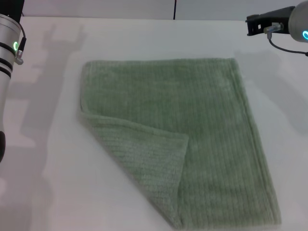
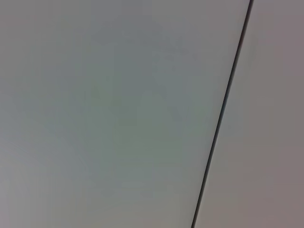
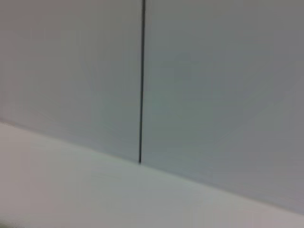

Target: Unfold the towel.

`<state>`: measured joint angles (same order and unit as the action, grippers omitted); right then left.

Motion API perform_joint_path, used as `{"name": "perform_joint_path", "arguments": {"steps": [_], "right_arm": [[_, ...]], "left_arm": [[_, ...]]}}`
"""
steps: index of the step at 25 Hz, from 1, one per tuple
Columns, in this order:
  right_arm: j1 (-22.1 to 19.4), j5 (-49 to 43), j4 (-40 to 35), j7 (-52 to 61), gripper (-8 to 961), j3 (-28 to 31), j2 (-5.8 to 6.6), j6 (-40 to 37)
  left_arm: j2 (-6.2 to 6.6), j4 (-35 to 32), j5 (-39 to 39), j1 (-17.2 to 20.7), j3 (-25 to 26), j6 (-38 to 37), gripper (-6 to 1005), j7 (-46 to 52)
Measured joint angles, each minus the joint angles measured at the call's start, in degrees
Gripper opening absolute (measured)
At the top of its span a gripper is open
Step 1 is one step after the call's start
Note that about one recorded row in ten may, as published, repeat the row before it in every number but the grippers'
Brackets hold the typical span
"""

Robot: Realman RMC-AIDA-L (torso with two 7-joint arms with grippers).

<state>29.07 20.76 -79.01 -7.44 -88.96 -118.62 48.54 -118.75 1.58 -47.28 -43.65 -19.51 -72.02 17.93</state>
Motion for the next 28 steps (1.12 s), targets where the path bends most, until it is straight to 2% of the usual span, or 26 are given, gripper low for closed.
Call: {"name": "perform_joint_path", "arguments": {"steps": [3,4,6,9,13,19,28], "right_arm": [[2.0,0.41,0.46,-1.77,10,1.31,0.07,5.61],[3.55,2.4,1.8,-5.45,10,3.58,-0.04,8.86],[4.39,3.78,2.86,-7.46,10,4.86,-0.05,10.34],[8.73,9.69,9.49,-16.06,11,12.45,0.13,15.63],[11.07,10.54,13.76,-20.26,11,15.97,0.27,17.06],[16.84,10.98,24.29,-27.72,10,19.2,1.27,18.39],[20.87,11.04,32.21,-34.14,8,21.11,1.61,17.32]], "left_arm": [[0.01,0.0,0.0,0.01,0.0,0.05,820,0.0],[0.01,0.0,0.0,0.01,0.0,0.05,819,0.0],[0.02,0.0,0.01,0.02,0.0,0.05,819,0.0],[-0.02,0.03,0.0,0.18,0.0,0.05,818,0.25],[-0.04,0.05,-0.01,0.27,0.0,0.05,816,0.43],[-0.07,0.17,0.01,0.4,0.0,-0.1,814,0.6],[-0.07,0.42,-0.01,0.0,0.0,-0.22,811,0.7]]}}
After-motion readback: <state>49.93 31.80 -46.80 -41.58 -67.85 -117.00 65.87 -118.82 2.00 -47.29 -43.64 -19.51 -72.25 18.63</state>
